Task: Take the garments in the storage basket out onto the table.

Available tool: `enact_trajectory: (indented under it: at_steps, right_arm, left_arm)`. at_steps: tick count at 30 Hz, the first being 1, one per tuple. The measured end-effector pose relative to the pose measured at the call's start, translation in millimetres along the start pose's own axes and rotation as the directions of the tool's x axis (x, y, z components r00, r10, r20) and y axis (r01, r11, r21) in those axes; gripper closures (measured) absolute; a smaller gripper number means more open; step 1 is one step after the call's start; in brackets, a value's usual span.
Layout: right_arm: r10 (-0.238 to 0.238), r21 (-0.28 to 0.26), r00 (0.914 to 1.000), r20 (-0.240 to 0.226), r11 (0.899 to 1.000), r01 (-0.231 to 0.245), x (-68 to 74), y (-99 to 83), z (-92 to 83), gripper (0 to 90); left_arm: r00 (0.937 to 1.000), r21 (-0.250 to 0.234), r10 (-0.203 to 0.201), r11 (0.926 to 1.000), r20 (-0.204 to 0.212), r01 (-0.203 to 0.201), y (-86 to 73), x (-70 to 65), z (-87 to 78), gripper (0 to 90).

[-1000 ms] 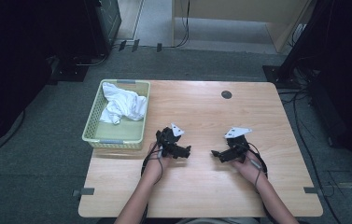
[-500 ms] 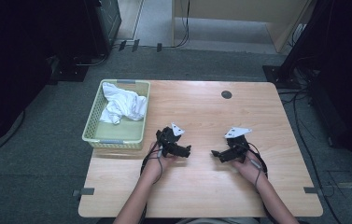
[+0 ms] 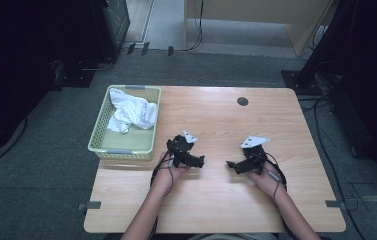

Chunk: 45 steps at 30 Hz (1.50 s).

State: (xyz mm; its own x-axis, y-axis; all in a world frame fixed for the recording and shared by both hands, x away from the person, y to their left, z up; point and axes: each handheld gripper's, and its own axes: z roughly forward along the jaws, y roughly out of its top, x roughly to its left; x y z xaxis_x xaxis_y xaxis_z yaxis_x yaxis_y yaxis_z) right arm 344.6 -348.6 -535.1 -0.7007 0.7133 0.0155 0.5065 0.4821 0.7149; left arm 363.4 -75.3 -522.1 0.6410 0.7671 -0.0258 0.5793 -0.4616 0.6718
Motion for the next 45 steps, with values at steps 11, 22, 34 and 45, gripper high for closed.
enact_trajectory:
  at_steps: [11, 22, 34, 45]
  right_arm:
    - [-0.001, 0.0, 1.0, 0.0, 1.0, 0.001, -0.1, 0.0, 0.0, 0.0]
    - [0.001, 0.0, 1.0, 0.001, 1.0, -0.001, 0.0, 0.0, 0.0, 0.0]
    - [0.0, 0.0, 1.0, 0.0, 1.0, 0.0, 0.0, 0.0, 0.0, 0.0]
    - [0.0, 0.0, 1.0, 0.001, 1.0, 0.0, 0.0, 0.0, 0.0, 0.0]
  left_arm:
    - [0.9998, -0.016, -0.014, 0.9998, 0.014, 0.015, 4.2, 3.2, -11.1, 0.0]
    - [0.9992, -0.031, -0.027, 0.9991, 0.03, 0.028, 5.9, 7.5, -19.0, 0.0]
    - [0.9961, 0.017, -0.056, 0.9983, 0.068, 0.055, 9.8, 8.7, -28.6, 0.0]
    - [0.9974, 0.009, -0.052, 0.9986, 0.051, 0.051, 9.6, 16.1, -34.7, 0.0]
